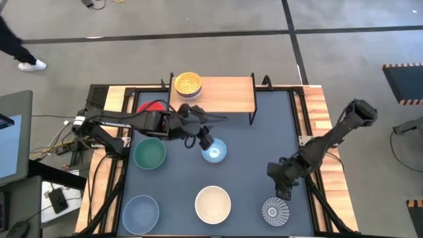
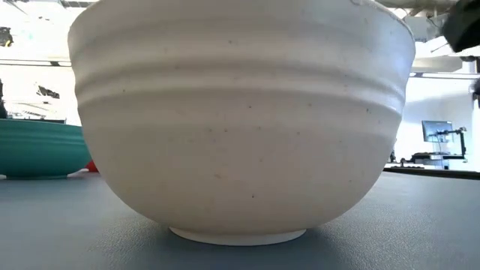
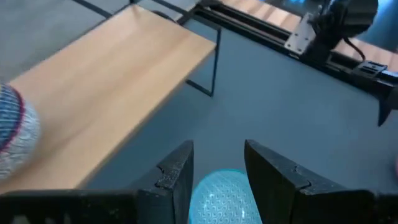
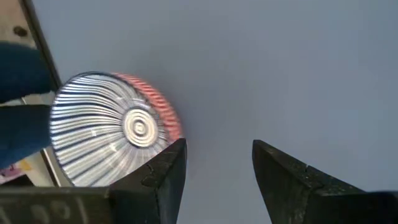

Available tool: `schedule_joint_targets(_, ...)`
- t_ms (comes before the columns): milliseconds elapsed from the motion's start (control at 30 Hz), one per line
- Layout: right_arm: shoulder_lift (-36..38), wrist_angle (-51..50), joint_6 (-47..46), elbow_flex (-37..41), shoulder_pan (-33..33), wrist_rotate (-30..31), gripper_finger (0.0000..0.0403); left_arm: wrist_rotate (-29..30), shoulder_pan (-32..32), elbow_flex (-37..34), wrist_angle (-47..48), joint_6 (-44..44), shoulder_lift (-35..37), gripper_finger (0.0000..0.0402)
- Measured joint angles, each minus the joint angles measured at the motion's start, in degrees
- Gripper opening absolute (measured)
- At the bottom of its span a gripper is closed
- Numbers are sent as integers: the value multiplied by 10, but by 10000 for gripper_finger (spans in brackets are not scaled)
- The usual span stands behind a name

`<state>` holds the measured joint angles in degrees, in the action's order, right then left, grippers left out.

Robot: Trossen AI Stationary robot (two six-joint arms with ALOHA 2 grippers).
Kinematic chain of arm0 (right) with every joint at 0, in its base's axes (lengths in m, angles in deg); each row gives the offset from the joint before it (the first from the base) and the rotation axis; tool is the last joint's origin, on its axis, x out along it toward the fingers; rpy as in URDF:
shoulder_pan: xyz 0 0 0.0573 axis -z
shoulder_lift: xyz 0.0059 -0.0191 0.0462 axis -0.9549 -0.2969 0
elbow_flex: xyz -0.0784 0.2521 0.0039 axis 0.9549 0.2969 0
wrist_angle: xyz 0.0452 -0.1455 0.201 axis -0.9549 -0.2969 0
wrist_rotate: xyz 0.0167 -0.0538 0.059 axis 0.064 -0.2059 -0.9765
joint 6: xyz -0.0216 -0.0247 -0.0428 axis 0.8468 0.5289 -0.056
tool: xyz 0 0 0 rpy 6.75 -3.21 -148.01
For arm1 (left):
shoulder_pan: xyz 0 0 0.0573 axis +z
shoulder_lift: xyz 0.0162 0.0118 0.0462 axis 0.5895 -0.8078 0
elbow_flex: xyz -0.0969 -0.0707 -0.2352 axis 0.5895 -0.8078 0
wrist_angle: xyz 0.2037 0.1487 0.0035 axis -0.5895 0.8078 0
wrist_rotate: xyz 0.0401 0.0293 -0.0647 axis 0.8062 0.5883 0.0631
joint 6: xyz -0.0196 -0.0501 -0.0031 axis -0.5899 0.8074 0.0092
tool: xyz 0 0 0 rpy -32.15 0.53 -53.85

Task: Place and stack bowls onto a shelf
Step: Stack the blue patterned white bowl on the top of the yellow patterned bowl on the shelf

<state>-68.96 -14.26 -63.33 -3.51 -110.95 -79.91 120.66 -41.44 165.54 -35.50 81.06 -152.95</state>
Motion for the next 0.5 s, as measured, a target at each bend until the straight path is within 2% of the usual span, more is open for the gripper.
schedule_joint_targets(233,-71,65,-154,0,-71,19,197,-38,-29,0,2,45,-2,128)
schedule_joint_targets(400,-132,71,-185,0,-102,20,178,-32,-64,0,-1,40,-8,128)
schedule_joint_targets(500,-163,73,-202,-2,-105,20,148,-21,-78,0,-8,46,-24,128)
